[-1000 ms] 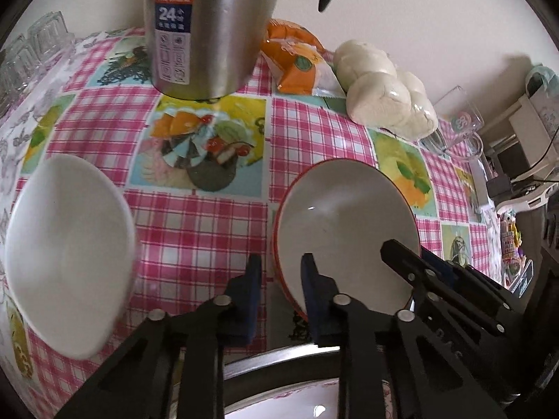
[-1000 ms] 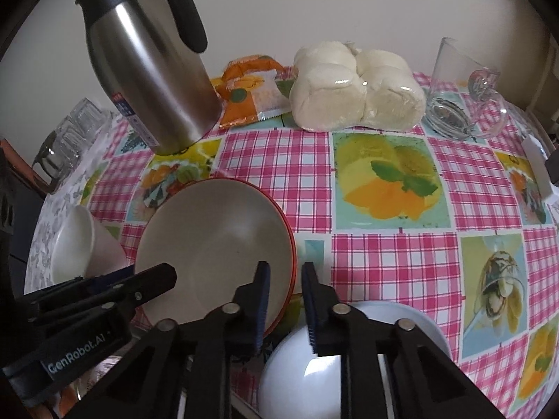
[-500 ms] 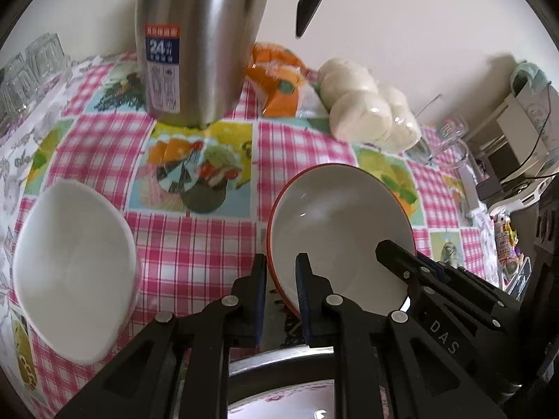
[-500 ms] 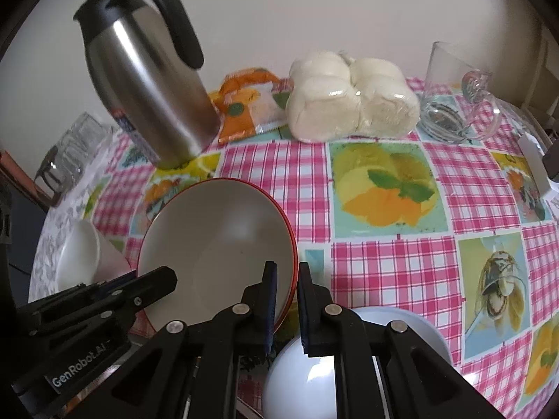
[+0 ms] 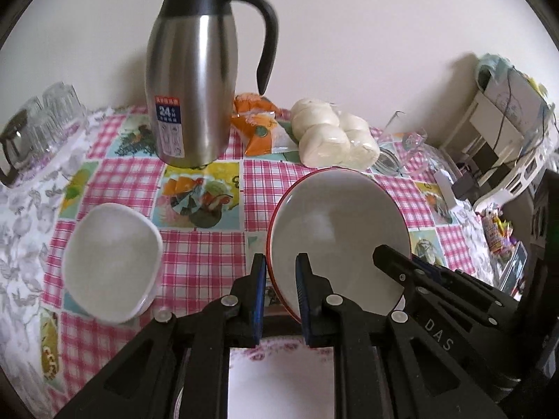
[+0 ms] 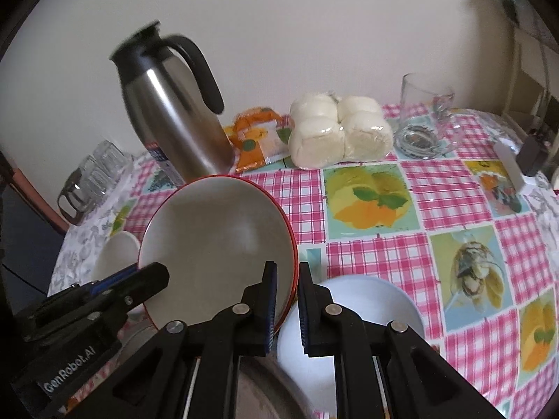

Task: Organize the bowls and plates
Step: 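Lift the red-rimmed bowl with both tools over the steel basin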

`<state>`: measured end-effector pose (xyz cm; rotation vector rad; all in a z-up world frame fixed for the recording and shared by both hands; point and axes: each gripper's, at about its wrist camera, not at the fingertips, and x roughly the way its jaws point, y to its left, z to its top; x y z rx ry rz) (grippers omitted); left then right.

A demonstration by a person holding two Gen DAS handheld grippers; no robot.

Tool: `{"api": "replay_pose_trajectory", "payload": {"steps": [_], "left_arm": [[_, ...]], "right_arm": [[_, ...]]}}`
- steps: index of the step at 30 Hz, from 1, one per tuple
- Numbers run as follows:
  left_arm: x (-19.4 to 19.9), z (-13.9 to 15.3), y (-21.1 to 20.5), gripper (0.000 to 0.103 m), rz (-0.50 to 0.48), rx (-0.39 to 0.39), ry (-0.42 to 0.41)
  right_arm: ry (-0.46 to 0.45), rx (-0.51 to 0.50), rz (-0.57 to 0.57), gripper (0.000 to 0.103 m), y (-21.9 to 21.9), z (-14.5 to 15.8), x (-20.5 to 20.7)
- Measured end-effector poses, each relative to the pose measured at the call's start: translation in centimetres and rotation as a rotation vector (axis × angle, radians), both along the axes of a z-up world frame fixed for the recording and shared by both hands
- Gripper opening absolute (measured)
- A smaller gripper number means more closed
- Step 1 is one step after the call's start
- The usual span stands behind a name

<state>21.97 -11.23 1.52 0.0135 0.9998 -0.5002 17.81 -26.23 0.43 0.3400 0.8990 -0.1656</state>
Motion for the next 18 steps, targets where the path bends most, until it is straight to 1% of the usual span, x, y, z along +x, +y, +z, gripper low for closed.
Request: {"api": "replay_pose_trajectory", "payload": {"steps": [5,8,14,18], "left_arm": [[-1.5,0.8,-0.1,0.017,0.003,0.017,-0.028],[-2.1,1.2,-0.2,0.017,-0.001,0.035,-0.039],[-4.1,1.9,0.7,0.017,0.01,0.034,-0.061],[-5.8,2.1,1.9,0.017,0.027,0.022,-0.073]], "right_arm": [[-0.009,0.036,-0.017,0.012,0.1,0.5,-1.7],[-0.018,0.038,-0.022,0.013,0.2,1.0,-2.5],[-0.037,0.027,-0.013,0.013,1.1,1.9,-4.2],[-0.046,0.052,-0.007,0.013,1.8,1.8,-5.8]]}}
